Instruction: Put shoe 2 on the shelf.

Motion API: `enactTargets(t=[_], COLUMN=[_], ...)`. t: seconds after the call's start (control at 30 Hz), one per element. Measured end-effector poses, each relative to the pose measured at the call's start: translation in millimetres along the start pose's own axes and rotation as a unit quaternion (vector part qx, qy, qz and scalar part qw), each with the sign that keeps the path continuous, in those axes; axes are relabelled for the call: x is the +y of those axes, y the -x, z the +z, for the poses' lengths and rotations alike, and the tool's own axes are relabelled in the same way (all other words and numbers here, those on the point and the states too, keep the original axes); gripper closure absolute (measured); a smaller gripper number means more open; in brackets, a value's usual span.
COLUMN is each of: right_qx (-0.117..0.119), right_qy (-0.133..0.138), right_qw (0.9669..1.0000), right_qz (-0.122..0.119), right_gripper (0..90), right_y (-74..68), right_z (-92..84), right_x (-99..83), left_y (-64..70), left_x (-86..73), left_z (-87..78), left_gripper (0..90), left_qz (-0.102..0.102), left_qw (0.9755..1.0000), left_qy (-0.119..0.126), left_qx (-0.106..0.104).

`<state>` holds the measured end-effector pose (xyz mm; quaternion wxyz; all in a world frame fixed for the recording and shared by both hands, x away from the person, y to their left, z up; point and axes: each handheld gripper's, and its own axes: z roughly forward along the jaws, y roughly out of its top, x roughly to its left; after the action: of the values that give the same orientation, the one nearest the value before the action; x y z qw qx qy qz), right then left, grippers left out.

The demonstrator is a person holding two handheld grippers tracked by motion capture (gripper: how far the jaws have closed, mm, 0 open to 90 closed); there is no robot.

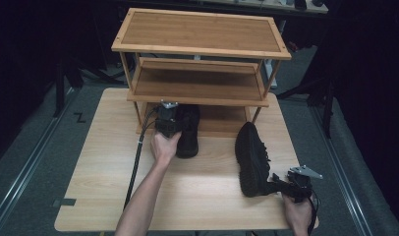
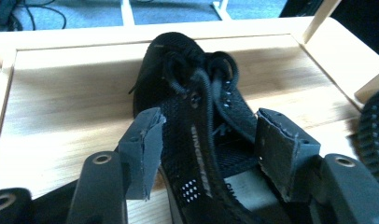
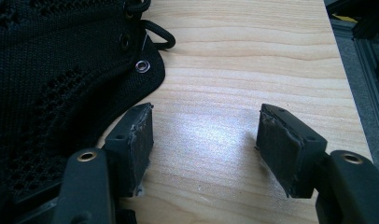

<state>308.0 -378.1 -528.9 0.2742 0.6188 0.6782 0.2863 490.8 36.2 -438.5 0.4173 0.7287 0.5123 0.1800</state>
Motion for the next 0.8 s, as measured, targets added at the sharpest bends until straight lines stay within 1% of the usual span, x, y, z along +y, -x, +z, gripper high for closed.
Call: enactTargets(t=[0.07, 0.23, 0.4, 0.47, 0.53, 0.63, 0.8], right_qx=[0.000, 0.000, 0.000, 0.000, 0.000, 0.000, 0.000], right_qy=[0.000, 0.000, 0.000, 0.000, 0.000, 0.000, 0.000], right_qw=[1.0000, 1.0000, 1.0000, 1.0000, 1.0000, 1.0000, 1.0000], right_qz=[0.000, 0.000, 0.000, 0.000, 0.000, 0.000, 0.000], right_gripper=[36.7, 36.7, 36.7, 36.7, 36.7, 36.7, 36.7], right_y=[0.0, 0.0, -0.1, -0.1, -0.1, -0.1, -0.2], right_z=[0.0, 0.0, 0.0, 0.0, 0.0, 0.1, 0.2], right_x=[0.0, 0.0, 0.0, 0.0, 0.0, 0.1, 0.1], left_y=[0.6, 1.8, 4.5, 6.0, 7.3, 10.1, 16.3], left_x=[0.2, -0.4, -5.2, -9.1, -14.6, -24.6, -36.2], left_z=[-3.9, -16.9, -32.5, -38.2, -43.2, -51.8, -63.2], left_gripper=[39.3, 36.3, 34.2, 33.1, 33.0, 32.7, 31.9], left_qz=[0.004, 0.009, 0.023, 0.023, 0.031, 0.038, 0.051], left_qw=[1.0000, 0.9998, 0.9991, 0.9988, 0.9985, 0.9979, 0.9967], left_qy=[-0.002, 0.004, 0.011, 0.015, 0.014, 0.019, 0.024], left_qx=[-0.005, -0.019, -0.035, -0.041, -0.043, -0.049, -0.059])
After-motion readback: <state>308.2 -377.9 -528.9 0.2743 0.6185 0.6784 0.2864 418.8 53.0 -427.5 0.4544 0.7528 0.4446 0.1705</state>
